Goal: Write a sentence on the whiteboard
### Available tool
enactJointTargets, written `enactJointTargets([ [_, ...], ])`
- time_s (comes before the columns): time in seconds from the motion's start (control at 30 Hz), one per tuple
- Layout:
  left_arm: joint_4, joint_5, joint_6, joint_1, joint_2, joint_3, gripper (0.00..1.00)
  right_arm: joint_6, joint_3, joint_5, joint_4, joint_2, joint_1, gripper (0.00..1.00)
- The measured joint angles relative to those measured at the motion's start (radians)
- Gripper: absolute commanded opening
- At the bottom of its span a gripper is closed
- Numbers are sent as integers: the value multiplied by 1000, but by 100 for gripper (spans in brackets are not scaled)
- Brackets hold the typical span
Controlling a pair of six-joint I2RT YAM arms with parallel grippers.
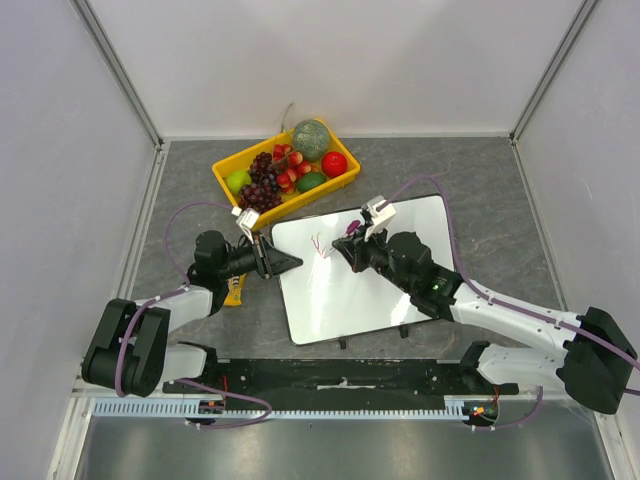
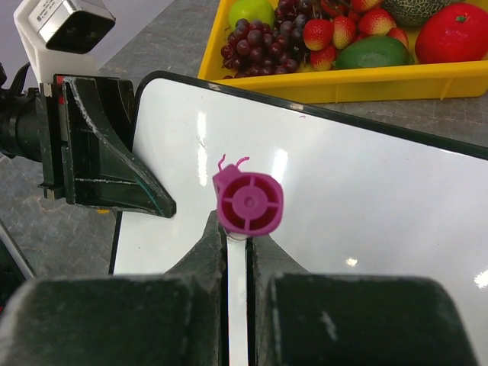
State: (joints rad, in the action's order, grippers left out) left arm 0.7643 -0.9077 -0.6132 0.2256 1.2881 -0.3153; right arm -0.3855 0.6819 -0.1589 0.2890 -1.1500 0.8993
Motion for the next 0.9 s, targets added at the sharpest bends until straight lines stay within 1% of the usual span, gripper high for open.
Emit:
enactJointTargets([
  [0.6,0,0,0,0,2,0,2,-7,-3,-63,-3,10,2,0],
  [0.9,0,0,0,0,2,0,2,1,22,-101,2,-5,2,0],
])
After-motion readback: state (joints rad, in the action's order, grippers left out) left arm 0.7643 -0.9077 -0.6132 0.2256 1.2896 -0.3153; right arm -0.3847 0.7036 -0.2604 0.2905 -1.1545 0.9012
